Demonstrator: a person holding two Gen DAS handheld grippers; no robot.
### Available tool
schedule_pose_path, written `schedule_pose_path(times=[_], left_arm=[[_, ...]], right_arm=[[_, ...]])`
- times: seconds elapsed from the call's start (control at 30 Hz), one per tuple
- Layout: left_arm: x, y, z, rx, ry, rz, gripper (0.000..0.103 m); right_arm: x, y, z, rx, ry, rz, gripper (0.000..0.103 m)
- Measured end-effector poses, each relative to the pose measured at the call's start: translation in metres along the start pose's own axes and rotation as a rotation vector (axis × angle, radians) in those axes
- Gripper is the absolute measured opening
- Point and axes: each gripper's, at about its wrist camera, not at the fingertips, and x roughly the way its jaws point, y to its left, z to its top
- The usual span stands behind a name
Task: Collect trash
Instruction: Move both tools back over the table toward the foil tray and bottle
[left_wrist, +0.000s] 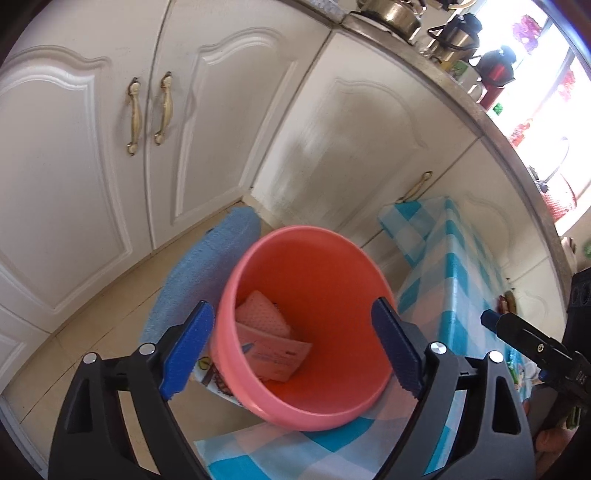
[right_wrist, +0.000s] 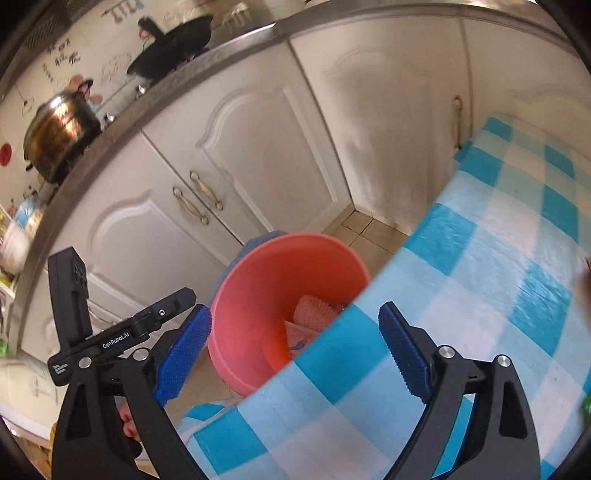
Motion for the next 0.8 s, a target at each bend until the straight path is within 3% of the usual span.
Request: schedule_pose_path(times=[0.2, 0.33, 0.5, 0.8], left_arm=[[-0.013, -0.024, -0.002, 0.019, -0.057, -0.132, 0.089], [-0.022, -0.047, -0.004, 0.056, -0.085, -0.180, 0.090], [-0.027, -0.080, -0.006, 0.127, -0.072, -0.204, 0.095], [-0.031, -0.140, -0.022, 0.269, -0.042, -0.206, 0.096]], right_arm=[[-0.039, -0.026, -0.025, 0.085, -0.095, 0.054, 0.092], [-0.068, -0.040, -0.044, 0.095, -0.195, 0.049, 0.095], [-0.102, -0.052, -0.057, 0.073, -0.334, 0.006, 0.098], [-0.151, -0.099, -0.081, 0.165, -0.431, -0.027, 0.098]])
